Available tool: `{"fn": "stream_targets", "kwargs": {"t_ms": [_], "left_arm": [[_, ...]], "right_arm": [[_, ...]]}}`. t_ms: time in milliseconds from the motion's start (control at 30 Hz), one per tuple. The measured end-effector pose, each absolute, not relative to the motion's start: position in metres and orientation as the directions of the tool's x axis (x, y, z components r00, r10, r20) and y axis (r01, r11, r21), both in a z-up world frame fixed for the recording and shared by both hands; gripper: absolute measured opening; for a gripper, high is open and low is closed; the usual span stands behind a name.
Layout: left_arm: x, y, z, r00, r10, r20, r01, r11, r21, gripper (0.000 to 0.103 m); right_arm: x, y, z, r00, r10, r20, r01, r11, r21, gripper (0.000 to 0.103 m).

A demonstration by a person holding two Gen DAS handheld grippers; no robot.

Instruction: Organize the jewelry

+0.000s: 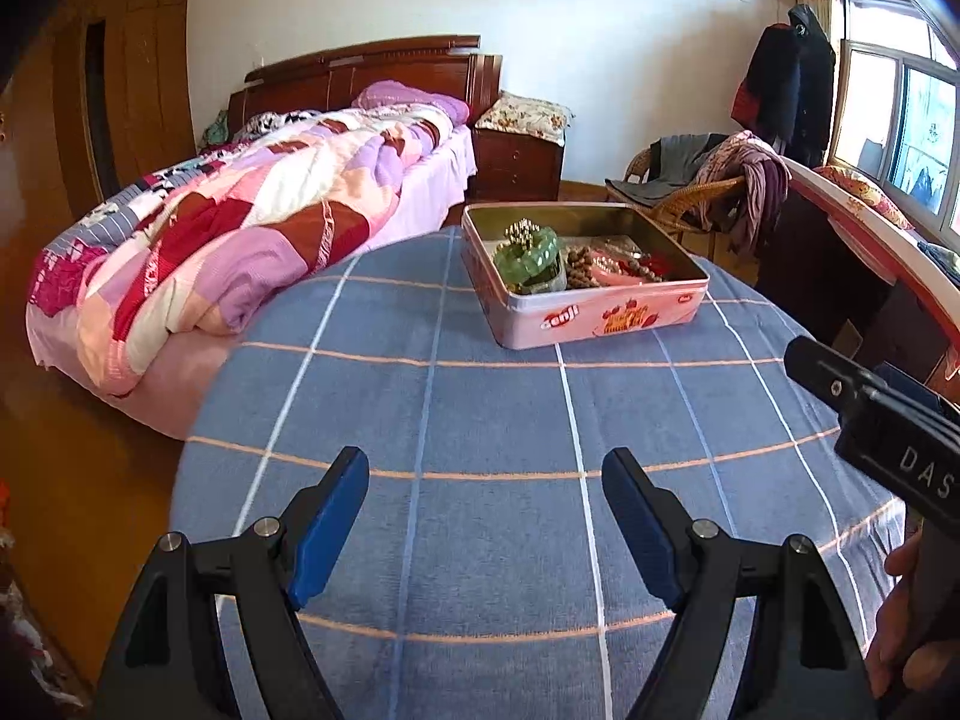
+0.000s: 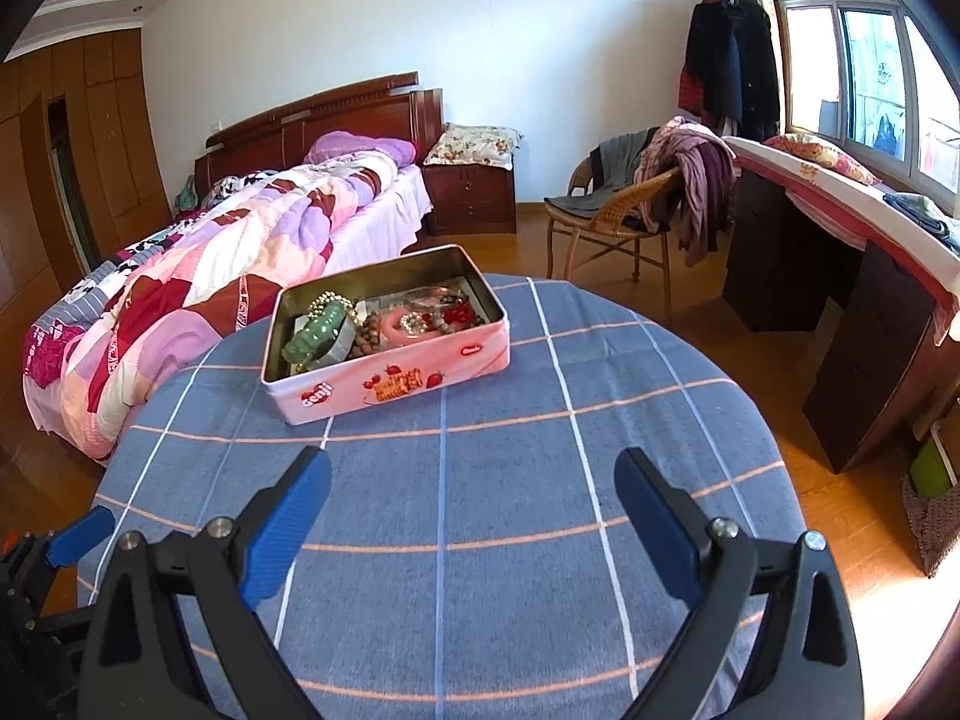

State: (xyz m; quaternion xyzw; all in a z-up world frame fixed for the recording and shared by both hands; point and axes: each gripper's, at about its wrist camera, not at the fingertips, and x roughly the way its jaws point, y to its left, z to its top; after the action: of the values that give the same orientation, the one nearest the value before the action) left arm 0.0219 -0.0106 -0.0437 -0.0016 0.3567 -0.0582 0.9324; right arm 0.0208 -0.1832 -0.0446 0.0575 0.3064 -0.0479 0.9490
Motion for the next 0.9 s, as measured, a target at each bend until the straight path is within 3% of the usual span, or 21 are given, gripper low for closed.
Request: {"fn": "stream_targets", "kwargs": {"t_ms": [533, 767, 900], "left_arm": [[0.015, -0.006, -0.032, 0.771, -0.085, -0.632, 0.073, 0.996, -0.045, 0.08], [0.004, -0.002, 0.0, 0.821, -0.051, -0.569, 0.026, 0.998, -0.052, 0.08], [-0.013, -0.007, 0.022, 0.869, -0.005, -0.495, 0.016, 1.0, 0.018, 0.081]], "right_arm": [[0.005, -0.169, -0.04, 0.83, -0.067, -0.554, 0.106, 0.994, 0.038, 0.098], [-0.01, -0.161, -0.017, 0.881, -0.055, -0.47, 0.087, 0.995, 0.046, 0.103], [-0.024, -0.16, 0.002, 0.914, -0.048, -0.403, 0.081, 0.995, 0.064, 0.103]]}}
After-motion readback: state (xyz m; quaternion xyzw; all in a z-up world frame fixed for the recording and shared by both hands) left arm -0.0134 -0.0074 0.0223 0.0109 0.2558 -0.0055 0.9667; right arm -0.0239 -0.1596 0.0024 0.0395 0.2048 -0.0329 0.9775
